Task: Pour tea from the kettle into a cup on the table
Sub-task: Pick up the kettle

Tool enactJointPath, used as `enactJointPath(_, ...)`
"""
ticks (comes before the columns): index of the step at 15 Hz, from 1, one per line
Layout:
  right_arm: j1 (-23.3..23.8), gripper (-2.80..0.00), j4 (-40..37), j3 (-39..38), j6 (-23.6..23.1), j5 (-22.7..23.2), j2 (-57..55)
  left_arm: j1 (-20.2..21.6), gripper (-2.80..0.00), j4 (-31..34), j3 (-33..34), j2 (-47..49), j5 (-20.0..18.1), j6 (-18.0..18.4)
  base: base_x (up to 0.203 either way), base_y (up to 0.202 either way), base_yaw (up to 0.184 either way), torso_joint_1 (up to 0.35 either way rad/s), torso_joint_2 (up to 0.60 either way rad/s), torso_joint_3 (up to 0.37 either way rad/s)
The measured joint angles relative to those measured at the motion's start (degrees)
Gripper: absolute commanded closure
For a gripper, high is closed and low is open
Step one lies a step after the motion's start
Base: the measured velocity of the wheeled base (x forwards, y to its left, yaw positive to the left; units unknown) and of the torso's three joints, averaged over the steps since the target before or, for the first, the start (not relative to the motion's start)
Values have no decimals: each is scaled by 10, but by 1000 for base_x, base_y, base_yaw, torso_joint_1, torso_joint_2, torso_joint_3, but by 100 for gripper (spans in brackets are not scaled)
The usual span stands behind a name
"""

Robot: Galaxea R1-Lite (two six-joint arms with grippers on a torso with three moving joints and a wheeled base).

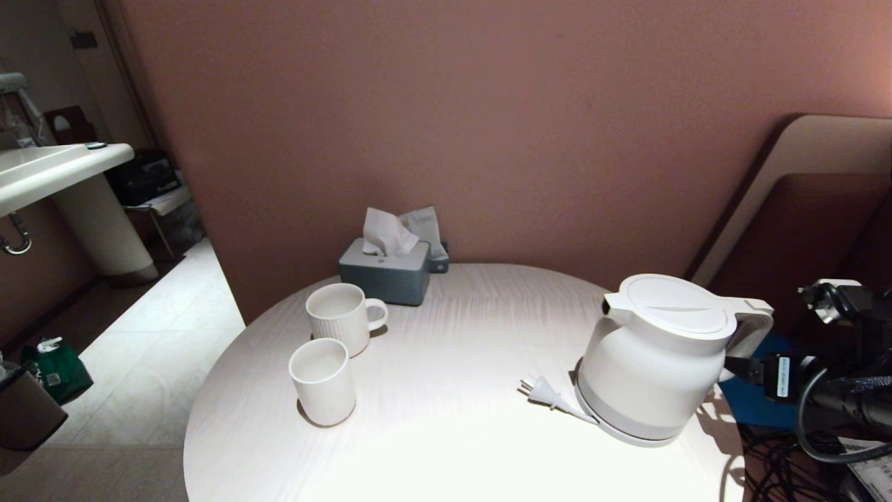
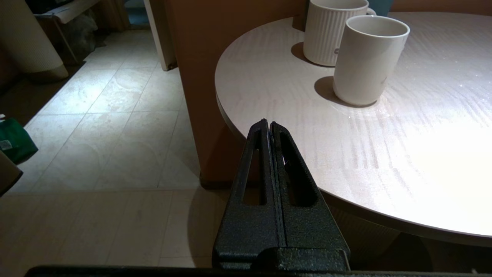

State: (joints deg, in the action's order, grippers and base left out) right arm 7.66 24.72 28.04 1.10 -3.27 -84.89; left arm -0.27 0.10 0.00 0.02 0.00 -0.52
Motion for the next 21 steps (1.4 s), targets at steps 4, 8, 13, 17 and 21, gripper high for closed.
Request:
enactJointPath(4,0,-280,6,21,2,1,-28,0,0,0,0,0,0,0,0,0,0,0,0,0)
enactJointPath(8,-1,-280,39,36,2,8,-56,0,0,0,0,0,0,0,0,0,0,0,0,0)
enactJointPath(13,0,-280,90,42,-1,7,-86,0,0,0,0,0,0,0,0,0,0,0,0,0)
enactJointPath(17,0,-280,92,43,0,9,-86,0,0,0,0,0,0,0,0,0,0,0,0,0)
enactJointPath(21,-1,-280,93,49,0,18,-78,0,0,0,0,0,0,0,0,0,0,0,0,0)
